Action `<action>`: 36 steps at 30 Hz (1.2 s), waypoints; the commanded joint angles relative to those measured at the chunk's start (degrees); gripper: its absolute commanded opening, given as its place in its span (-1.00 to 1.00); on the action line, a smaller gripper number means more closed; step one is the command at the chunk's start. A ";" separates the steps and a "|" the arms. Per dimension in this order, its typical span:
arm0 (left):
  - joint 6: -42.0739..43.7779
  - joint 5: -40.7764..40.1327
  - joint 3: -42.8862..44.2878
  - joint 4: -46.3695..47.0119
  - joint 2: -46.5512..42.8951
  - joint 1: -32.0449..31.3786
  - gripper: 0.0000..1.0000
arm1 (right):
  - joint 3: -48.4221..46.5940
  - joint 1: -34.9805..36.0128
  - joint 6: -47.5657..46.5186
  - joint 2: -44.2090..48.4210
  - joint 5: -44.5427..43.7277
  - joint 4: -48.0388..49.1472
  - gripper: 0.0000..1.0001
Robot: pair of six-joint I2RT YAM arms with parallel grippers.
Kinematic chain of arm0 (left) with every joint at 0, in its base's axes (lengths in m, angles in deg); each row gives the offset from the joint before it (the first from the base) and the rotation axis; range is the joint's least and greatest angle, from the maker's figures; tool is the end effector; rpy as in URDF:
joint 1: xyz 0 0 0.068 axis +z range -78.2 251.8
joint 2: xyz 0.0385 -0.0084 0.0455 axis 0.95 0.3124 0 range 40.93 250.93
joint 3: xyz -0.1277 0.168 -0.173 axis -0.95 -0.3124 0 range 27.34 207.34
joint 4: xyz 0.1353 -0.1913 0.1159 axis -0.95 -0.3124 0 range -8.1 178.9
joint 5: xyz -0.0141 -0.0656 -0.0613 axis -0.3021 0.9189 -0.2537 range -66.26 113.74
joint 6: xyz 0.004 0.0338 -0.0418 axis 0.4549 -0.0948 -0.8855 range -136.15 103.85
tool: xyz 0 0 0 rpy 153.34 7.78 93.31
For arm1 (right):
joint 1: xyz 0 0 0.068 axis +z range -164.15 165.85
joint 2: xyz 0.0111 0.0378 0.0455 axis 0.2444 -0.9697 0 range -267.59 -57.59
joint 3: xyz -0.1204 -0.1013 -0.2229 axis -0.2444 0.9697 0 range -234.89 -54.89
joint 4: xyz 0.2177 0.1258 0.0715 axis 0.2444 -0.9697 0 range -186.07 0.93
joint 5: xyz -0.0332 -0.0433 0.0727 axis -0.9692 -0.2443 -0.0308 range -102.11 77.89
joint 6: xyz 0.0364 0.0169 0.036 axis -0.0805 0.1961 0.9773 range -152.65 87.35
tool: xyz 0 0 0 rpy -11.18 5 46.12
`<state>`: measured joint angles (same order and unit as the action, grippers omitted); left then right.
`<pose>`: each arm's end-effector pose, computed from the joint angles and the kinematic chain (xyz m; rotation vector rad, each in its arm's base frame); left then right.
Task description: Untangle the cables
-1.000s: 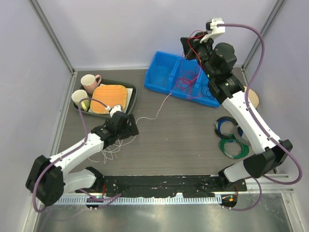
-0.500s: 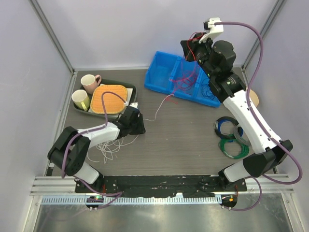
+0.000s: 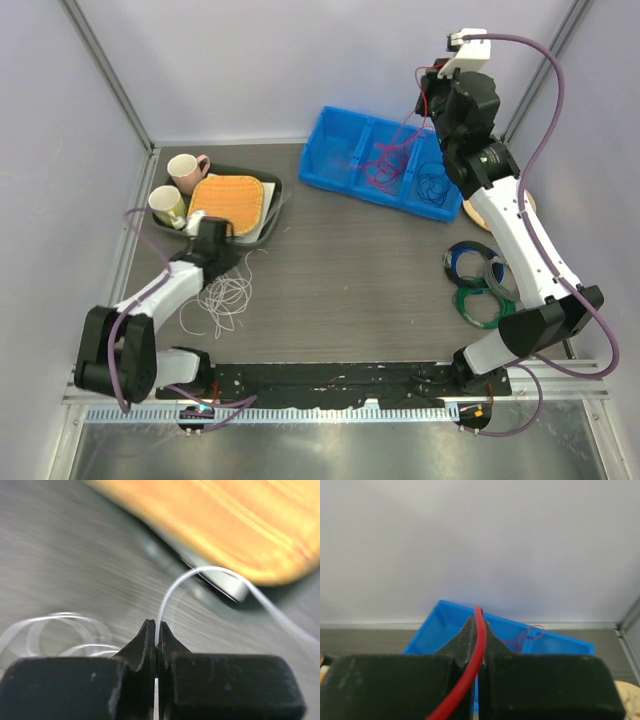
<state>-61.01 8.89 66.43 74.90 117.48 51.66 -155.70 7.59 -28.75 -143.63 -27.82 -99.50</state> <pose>0.2445 -0.0799 0.1842 -0.6295 2.3543 -0.1897 0.3112 0.1138 0.5056 -0.0118 1.4998 0.1555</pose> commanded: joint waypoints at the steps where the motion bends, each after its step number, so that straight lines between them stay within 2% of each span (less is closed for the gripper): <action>1: -5.06 2.10 -6.65 -2.61 -7.46 13.19 -0.99 | -2.89 -3.80 -3.64 -0.80 -10.39 0.24 -0.99; 7: -4.09 2.90 -8.06 -2.08 -13.88 13.73 -1.00 | -3.07 -5.39 -6.27 -1.76 -9.88 0.15 -0.99; 12: -1.90 10.62 -10.52 3.98 -16.25 13.64 -0.99 | -5.08 -5.48 -5.13 -3.17 -3.20 0.33 -0.99; 18: -0.23 18.36 -12.46 7.84 -19.16 13.64 -0.99 | -9.39 -5.39 -4.17 -8.87 -1.79 0.59 -0.99; 24: -0.14 19.59 -14.65 10.39 -22.32 13.64 -1.00 | -8.79 -5.39 -1.88 -14.06 3.65 3.92 -0.99; 36: 0.13 23.90 -16.41 13.82 -23.64 13.64 -0.99 | -11.42 -5.39 0.93 -25.49 7.71 8.59 -0.99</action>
<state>-61.95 30.81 50.30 85.15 94.62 65.43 -163.50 2.01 -29.38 -167.84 -21.94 -95.81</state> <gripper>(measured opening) 0.026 0.039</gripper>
